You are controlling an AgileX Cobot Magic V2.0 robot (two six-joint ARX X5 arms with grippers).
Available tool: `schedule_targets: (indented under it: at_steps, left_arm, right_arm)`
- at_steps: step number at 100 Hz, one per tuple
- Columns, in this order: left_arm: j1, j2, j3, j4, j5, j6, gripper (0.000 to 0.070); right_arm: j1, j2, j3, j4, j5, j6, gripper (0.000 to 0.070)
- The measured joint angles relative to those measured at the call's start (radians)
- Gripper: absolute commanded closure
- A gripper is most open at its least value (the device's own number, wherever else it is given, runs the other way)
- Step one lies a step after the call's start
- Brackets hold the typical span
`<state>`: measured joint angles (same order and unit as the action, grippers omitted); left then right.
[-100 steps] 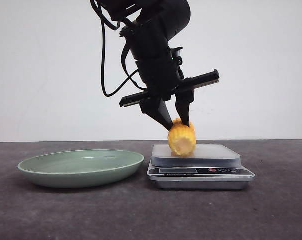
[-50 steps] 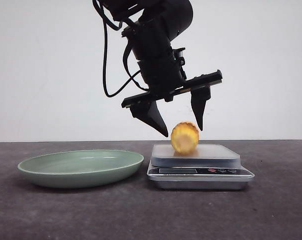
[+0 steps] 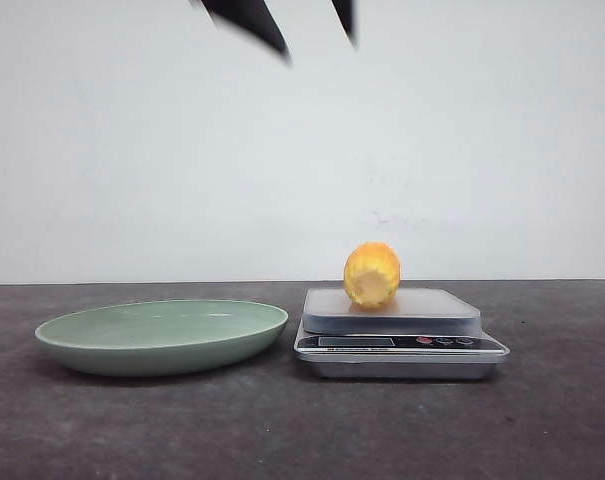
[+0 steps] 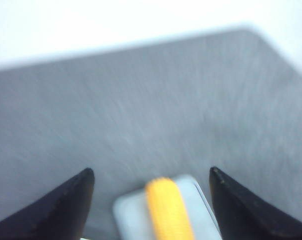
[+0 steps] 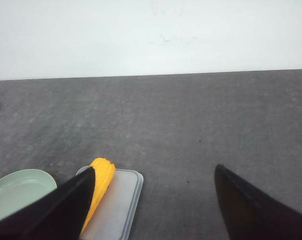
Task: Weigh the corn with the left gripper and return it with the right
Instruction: 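Raise the open left gripper away from the scale, then lower the right gripper over the corn on the scale and grasp it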
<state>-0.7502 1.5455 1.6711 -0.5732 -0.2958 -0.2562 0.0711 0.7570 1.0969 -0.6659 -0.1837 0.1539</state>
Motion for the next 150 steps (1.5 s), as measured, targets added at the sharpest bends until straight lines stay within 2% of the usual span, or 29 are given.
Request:
schedule_targets:
  at_steps: [15, 37, 49, 69, 79, 96, 119, 140, 150]
  left_arm:
    - [0.056, -0.189, 0.000, -0.143, -0.119, 0.055, 0.0255]
    - [0.059, -0.475, 0.000, -0.322, -0.259, 0.090, 0.0255]
    - [0.059, -0.615, 0.000, -0.449, -0.314, 0.073, 0.0255]
    - [0.059, -0.817, -0.080, -0.610, -0.383, -0.013, 0.0255]
    - [0.059, -0.902, -0.149, -0.682, -0.384, -0.059, 0.0255]
    - [0.059, -1.056, -0.267, -0.774, -0.378, -0.158, 0.0255]
    - [0.076, -1.198, -0.432, -0.778, -0.259, -0.254, 0.0255]
    - [0.132, -1.246, -0.566, -0.732, -0.131, -0.273, 0.0255]
    - [0.146, -1.247, -0.599, -0.726, -0.119, -0.268, 0.0256]
  right_arm:
    - [0.000, 0.000, 0.000, 0.014, 0.000, 0.000, 0.0218]
    - [0.034, 0.028, 0.000, 0.022, -0.023, -0.001, 0.0218]
    - [0.075, 0.055, 0.000, 0.034, -0.023, 0.000, 0.0217]
    - [0.180, 0.109, 0.000, 0.109, -0.010, 0.011, 0.0216]
    - [0.247, 0.154, 0.001, 0.149, 0.029, 0.018, 0.0214]
    - [0.366, 0.270, 0.001, 0.201, 0.126, 0.035, 0.0161]
    - [0.462, 0.460, 0.001, 0.294, 0.208, 0.061, 0.0161]
    - [0.479, 0.638, 0.001, 0.363, 0.214, 0.092, 0.0161]
    - [0.481, 0.716, 0.001, 0.380, 0.214, 0.112, 0.0162]
